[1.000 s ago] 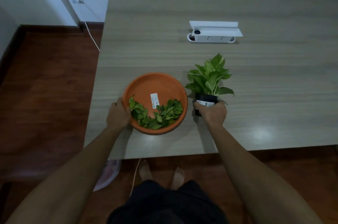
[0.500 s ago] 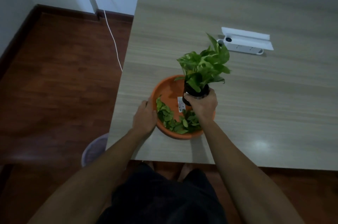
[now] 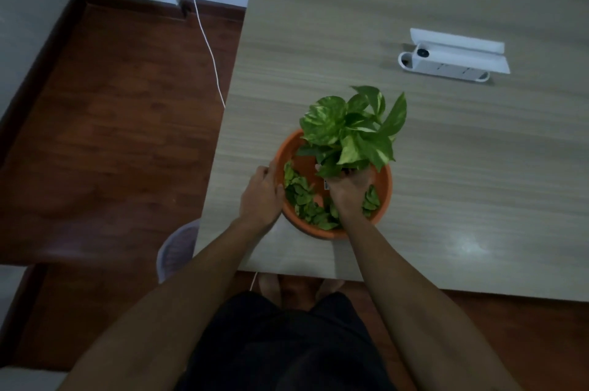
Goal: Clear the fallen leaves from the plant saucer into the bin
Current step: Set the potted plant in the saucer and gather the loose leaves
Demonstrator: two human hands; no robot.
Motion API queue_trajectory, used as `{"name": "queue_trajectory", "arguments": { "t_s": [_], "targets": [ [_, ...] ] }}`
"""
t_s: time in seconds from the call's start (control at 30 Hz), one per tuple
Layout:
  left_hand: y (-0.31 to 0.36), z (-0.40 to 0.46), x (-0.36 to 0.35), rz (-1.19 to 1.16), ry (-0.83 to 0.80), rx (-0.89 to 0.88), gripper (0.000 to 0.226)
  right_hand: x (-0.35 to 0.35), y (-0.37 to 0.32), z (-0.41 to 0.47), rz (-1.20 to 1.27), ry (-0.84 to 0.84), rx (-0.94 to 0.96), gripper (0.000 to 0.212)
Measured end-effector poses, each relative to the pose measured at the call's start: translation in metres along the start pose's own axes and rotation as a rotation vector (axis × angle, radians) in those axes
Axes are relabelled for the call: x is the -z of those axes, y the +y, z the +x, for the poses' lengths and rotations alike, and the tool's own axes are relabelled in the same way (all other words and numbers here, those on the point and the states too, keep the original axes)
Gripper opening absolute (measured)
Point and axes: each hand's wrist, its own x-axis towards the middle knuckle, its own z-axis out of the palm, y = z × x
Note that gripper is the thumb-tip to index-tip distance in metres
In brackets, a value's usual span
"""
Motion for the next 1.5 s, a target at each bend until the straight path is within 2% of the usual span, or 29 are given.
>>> {"name": "queue_trajectory", "arguments": {
  "t_s": [0.07, 0.17, 0.23, 0.33, 0.43, 0.53, 0.6, 0.67, 0.73, 0.87, 0.93, 1.0, 1.07, 1.17, 1.27, 1.5],
  "targets": [
    [0.000, -0.001, 0.000, 0.014, -0.007, 0.001, 0.057, 0.002, 0.007, 0.005, 0.030, 0.023, 0.040, 0.063],
    [0.001, -0.002, 0.000, 0.042, -0.013, 0.012, 0.056, 0.005, 0.013, 0.010, 0.002, -0.025, 0.030, 0.035],
    [0.006, -0.002, 0.000, 0.080, 0.018, 0.026, 0.054, 0.008, 0.019, 0.014, -0.040, -0.091, 0.032, 0.028],
    [0.013, -0.001, 0.002, 0.215, 0.117, -0.040, 0.058, 0.019, 0.024, 0.017, -0.056, -0.105, 0.057, 0.057],
    [0.025, 0.006, 0.002, 0.365, 0.135, -0.227, 0.054, 0.039, 0.024, 0.017, -0.195, -0.172, 0.081, 0.077],
    [0.039, 0.019, -0.003, 0.571, 0.068, -0.425, 0.040, 0.055, 0.034, 0.013, -0.516, -0.265, 0.093, 0.073],
    [0.046, 0.024, -0.005, 0.665, -0.094, -0.416, 0.052, 0.060, 0.042, 0.012, -0.665, -0.279, 0.190, 0.060],
    [0.047, 0.027, -0.009, 0.651, -0.194, -0.333, 0.058, 0.062, 0.044, 0.013, -0.797, -0.322, 0.213, 0.054],
    [0.049, 0.025, -0.013, 0.614, -0.250, -0.272, 0.057, 0.062, 0.041, 0.014, -0.855, -0.381, 0.145, 0.057],
    [0.065, 0.012, -0.005, 0.376, -0.262, -0.200, 0.054, 0.050, 0.038, 0.006, -0.722, -0.498, 0.046, 0.070],
    [0.068, 0.008, -0.003, 0.278, -0.273, -0.230, 0.052, 0.047, 0.038, 0.001, -0.660, -0.521, 0.065, 0.077],
    [0.061, 0.013, -0.004, 0.220, -0.255, -0.166, 0.054, 0.050, 0.036, -0.002, -0.699, -0.510, 0.108, 0.086],
    [0.050, 0.018, -0.006, 0.226, -0.278, -0.121, 0.063, 0.054, 0.034, -0.002, -0.788, -0.535, 0.117, 0.094],
    [0.045, 0.017, -0.005, 0.313, -0.419, -0.171, 0.089, 0.054, 0.039, -0.004, -0.861, -0.597, 0.146, 0.103],
    [0.045, 0.011, -0.012, 0.454, -0.434, -0.230, 0.094, 0.051, 0.044, -0.007, -0.818, -0.569, 0.188, 0.091],
    [0.053, 0.007, -0.016, 0.333, -0.251, -0.244, 0.052, 0.049, 0.041, -0.010, -0.667, -0.465, 0.190, 0.045]
  ]
}}
